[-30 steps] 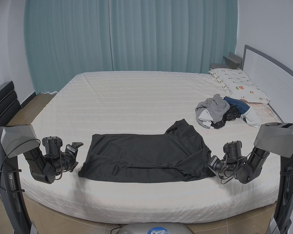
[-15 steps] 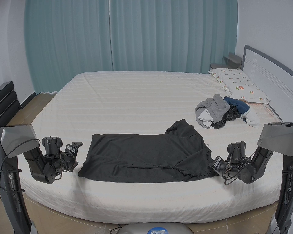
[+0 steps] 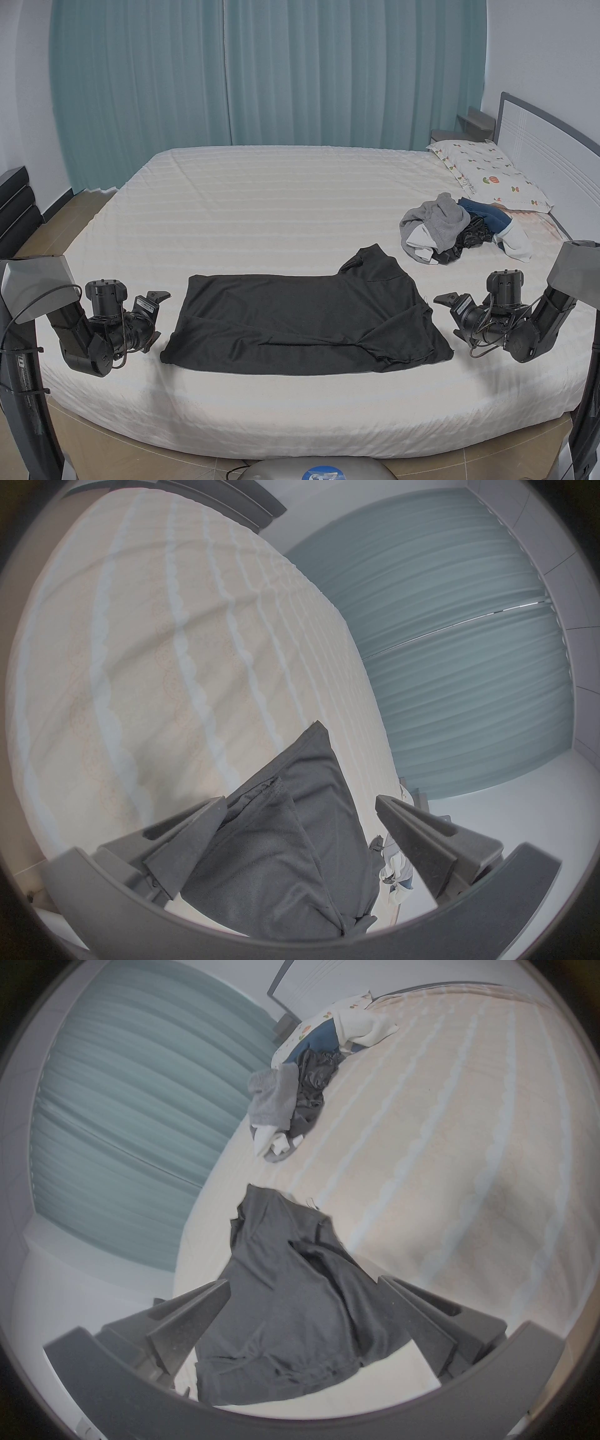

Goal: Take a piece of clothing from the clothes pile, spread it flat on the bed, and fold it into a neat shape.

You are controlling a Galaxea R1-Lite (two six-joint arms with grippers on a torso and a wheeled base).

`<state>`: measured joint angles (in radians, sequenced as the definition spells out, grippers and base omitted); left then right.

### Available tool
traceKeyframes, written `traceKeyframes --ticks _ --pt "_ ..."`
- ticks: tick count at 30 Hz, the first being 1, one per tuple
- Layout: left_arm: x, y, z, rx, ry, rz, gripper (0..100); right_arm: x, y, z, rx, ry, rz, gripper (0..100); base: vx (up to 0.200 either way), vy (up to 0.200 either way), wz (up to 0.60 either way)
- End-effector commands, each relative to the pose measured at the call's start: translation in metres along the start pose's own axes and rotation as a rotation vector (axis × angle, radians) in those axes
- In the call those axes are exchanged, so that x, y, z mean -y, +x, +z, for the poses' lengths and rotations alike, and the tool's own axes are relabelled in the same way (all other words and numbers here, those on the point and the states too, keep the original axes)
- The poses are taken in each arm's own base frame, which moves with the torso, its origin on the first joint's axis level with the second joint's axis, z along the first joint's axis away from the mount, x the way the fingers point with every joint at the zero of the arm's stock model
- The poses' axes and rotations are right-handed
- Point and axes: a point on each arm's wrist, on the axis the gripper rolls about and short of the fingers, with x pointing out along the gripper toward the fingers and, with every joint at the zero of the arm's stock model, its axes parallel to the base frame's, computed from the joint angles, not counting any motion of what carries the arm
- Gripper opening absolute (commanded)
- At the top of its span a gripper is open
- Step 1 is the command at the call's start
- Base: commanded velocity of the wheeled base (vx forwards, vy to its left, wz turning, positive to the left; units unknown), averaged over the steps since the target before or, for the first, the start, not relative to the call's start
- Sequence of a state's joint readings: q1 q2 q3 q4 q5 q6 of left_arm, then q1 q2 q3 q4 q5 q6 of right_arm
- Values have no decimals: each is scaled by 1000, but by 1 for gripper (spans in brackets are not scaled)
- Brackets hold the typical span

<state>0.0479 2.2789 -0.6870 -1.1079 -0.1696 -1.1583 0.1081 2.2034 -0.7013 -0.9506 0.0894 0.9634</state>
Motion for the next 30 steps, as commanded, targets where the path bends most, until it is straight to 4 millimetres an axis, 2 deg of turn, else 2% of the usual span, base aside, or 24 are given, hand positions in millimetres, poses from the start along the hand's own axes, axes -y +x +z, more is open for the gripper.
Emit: traceKeyframes --ticks 1,3,12,17,24,30 --pt "2 -2 2 2 5 -7 100 -2 1 6 18 17 30 100 0 0 0" --pt "3 -2 1 0 6 -11 100 -2 1 5 13 18 35 100 0 0 0" --pt "7 0 1 -8 13 -29 100 4 8 0 -20 19 30 100 200 0 0" --pt "8 1 1 -7 33 -34 100 4 8 0 -29 19 36 100 0 0 0" --pt "3 -1 -17 -91 246 -25 100 4 10 -5 -46 15 34 100 0 0 0" --pt "-10 -5 -37 -225 458 -36 100 5 13 -9 -58 6 29 100 0 0 0"
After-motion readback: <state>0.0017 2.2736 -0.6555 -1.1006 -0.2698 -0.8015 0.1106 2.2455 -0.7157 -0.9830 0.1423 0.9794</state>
